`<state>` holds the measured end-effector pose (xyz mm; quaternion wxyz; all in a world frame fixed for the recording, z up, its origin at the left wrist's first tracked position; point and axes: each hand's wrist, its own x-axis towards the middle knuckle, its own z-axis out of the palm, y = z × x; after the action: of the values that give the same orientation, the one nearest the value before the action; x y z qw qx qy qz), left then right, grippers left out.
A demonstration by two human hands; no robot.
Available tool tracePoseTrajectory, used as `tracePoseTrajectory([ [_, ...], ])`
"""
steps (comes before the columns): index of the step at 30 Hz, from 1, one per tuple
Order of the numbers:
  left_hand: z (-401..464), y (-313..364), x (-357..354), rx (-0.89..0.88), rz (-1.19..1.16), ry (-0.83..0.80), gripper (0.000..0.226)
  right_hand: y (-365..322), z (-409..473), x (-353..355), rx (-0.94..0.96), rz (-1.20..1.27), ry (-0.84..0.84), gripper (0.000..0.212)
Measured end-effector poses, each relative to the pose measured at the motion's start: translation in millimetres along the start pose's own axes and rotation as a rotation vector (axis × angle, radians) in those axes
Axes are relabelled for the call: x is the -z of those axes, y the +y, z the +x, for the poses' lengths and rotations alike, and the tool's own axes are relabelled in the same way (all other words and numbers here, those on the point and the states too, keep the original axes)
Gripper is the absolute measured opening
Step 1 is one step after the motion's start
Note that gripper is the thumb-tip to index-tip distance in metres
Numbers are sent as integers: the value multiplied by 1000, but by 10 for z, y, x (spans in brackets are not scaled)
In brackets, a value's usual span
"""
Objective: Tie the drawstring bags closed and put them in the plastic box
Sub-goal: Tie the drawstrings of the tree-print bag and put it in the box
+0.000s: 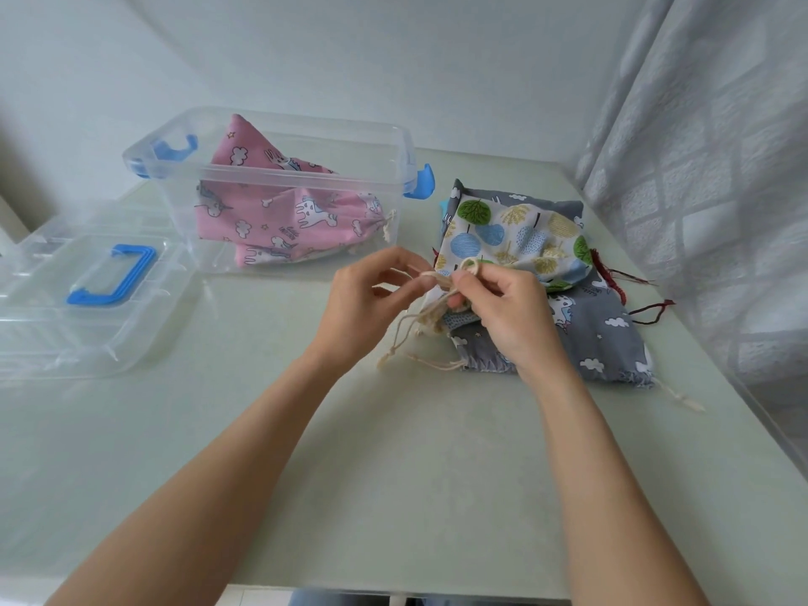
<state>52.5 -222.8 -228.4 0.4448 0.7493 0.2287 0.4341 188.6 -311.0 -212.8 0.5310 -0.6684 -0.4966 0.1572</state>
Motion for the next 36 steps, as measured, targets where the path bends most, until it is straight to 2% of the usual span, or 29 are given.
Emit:
tracePoseTrajectory([
  [3, -8, 23, 0, 38, -62, -63, 23, -22, -8, 24, -20, 73, -34, 17],
  [5, -4, 9, -17, 55, -26, -104, 37, -23, -10, 30, -31, 124, -49, 15],
  [6, -1, -1, -32, 62, -7, -110, 37, -17, -10, 27, -34, 137, -51, 14],
  [9, 43, -6, -46, 56, 17, -110, 24, -29, -8, 42, -2, 114, -42, 15],
  [13, 173, 54, -64, 47, 60, -249, 12, -27, -25, 135, 13, 118, -24, 14],
  [18, 220, 77, -160, 80, -109, -320, 11, -17, -11, 224, -13, 164, -19, 13],
  [21, 215, -10, -196, 109, -156, -331, 9, -33, -14, 256, -17, 157, -82, 13],
  [26, 200, -87, -254, 48, -178, -402, 9, -64, -13, 326, -42, 191, -177, 15],
  [30, 179, -41, -260, 37, -251, -346, 1, -109, 78, 485, -41, 250, -378, 11],
  [32, 175, -10, -291, 48, -279, -306, 5, -125, 133, 538, 26, 198, -380, 8],
  [36, 174, 30, -366, 30, -163, -273, 9, -56, 195, 575, 147, -76, -231, 14],
])
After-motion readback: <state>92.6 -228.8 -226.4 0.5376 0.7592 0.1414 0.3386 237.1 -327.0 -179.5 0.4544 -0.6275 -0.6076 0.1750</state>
